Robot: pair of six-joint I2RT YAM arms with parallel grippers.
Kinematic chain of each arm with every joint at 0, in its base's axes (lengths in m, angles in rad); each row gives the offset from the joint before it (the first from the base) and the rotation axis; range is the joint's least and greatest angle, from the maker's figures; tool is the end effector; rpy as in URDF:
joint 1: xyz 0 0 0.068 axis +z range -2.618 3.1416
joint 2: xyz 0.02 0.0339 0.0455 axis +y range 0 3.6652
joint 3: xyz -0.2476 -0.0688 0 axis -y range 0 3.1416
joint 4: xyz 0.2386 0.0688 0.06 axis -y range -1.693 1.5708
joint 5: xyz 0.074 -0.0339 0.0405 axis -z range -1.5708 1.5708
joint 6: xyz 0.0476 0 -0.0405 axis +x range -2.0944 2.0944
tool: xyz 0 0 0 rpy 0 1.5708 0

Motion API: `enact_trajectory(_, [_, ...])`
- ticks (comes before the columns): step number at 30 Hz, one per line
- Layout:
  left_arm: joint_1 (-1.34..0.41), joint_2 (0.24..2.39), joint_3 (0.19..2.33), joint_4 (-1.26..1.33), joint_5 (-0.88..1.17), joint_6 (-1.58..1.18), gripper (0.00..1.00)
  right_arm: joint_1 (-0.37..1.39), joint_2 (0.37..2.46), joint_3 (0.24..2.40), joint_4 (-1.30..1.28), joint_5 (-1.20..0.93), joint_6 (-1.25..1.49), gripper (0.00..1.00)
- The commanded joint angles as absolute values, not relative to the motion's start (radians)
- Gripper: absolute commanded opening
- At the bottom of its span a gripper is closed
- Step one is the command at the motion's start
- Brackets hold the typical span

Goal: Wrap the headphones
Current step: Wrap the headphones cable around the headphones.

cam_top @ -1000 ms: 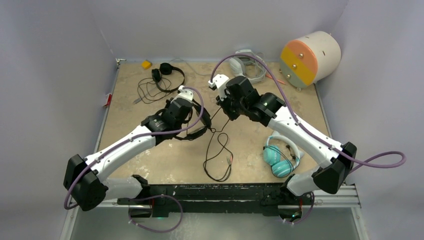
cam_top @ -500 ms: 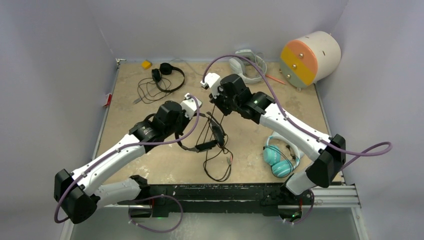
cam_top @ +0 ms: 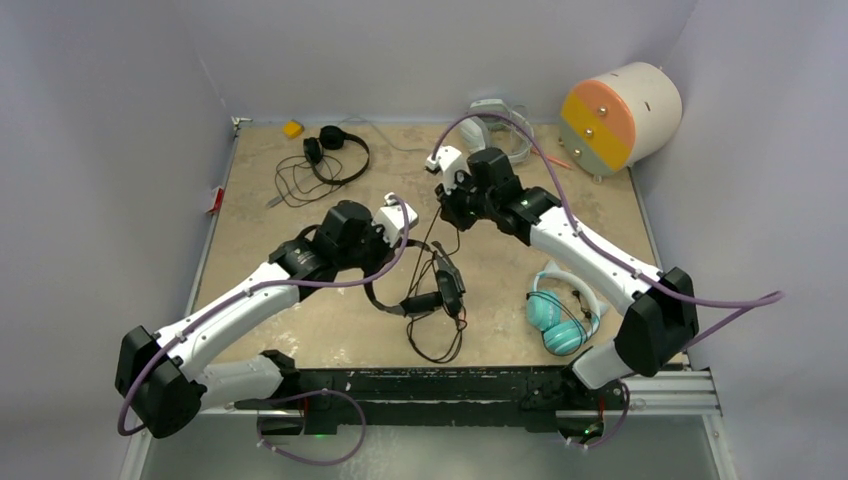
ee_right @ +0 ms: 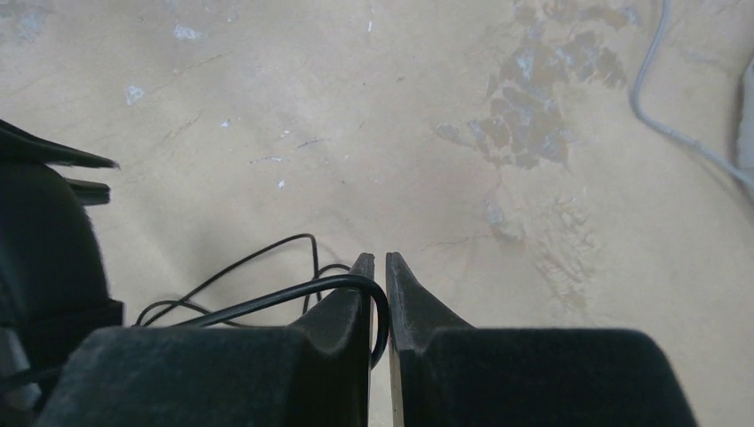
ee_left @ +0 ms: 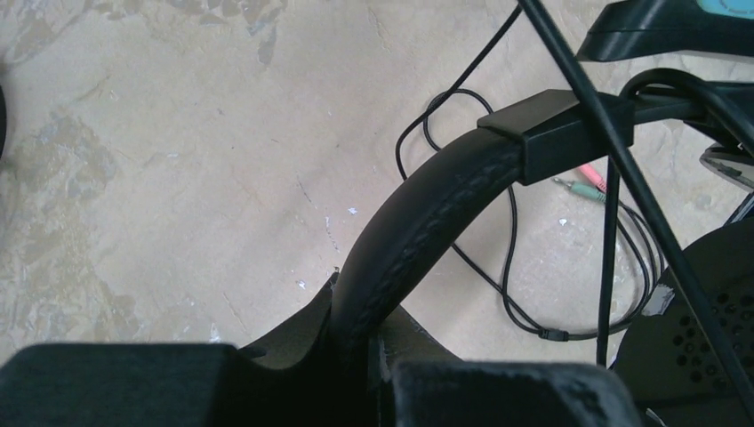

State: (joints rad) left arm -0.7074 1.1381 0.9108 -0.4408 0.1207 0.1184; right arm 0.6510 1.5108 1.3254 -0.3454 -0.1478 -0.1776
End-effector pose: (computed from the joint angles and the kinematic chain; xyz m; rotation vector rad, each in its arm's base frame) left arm 0.1919 -0.1716 0.2679 0.9724 2.0538 -0.4509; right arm 0.2783 0.2208 0.3143 -0.9374 1.9080 0.4380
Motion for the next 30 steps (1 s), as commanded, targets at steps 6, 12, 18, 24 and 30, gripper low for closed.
enact_trajectory(6, [-0.697, 1.087, 0.976, -0.446, 0.169, -0.053, 0.00, 0.557, 1.389, 1.028, 0.099, -0.305, -0.018, 0.11])
enact_trajectory(12, [-0.698, 1.057, 1.050, -0.451, 0.238, -0.170, 0.00, 0.556, 1.363, 0.879, 0.333, -0.370, 0.056, 0.18])
enact_trajectory(18, [-0.697, 1.003, 1.104, -0.417, 0.391, -0.238, 0.00, 0.556, 1.372, 0.834, 0.469, -0.477, 0.110, 0.20])
enact_trajectory(24, [-0.697, 1.055, 1.245, -0.557, 0.190, -0.456, 0.00, 0.557, 1.424, 0.723, 0.761, -0.560, 0.251, 0.54])
enact_trajectory(30, [-0.698, 1.087, 1.374, -0.660, 0.123, -0.584, 0.00, 0.557, 1.539, 0.704, 0.950, -0.601, 0.327, 0.85])
